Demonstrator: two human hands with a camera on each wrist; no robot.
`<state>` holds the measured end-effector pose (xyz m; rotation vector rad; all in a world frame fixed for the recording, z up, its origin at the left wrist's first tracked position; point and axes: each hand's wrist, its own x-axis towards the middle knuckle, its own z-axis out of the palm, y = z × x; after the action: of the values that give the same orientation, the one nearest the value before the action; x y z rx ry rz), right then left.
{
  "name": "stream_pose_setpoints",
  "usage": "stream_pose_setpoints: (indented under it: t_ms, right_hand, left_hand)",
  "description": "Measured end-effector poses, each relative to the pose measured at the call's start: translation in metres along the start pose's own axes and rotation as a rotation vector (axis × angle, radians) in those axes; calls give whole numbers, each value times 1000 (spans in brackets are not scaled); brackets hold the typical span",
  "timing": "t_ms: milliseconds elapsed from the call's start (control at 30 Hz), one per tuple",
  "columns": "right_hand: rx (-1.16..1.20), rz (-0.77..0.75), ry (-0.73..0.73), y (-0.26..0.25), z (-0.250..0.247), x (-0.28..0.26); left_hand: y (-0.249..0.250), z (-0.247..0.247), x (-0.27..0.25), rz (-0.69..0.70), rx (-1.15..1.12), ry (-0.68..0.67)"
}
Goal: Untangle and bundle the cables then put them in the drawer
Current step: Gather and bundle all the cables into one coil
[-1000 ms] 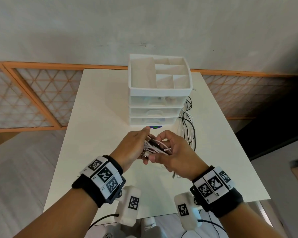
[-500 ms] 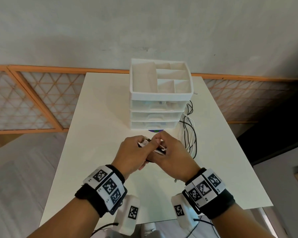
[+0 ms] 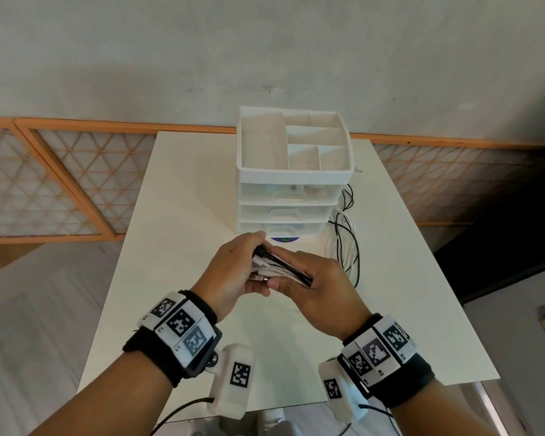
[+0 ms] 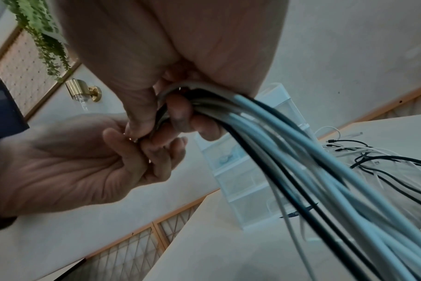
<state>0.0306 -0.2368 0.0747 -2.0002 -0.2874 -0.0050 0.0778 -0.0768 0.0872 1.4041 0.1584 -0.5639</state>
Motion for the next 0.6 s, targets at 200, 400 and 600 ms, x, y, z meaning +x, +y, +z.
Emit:
stream_pose_setpoints:
  t_ms: [200,400,600]
  right_hand:
    - [-183,-54,17,12,3,-1]
    - [-104,73,85,9,5,0]
    - [138,154,212,8,7,-3]
  left_hand:
    - [4,-2,-2,-104,125,-71]
    - [-2,5,0,33,183,128]
    - [-3,7,-3,79,187,171]
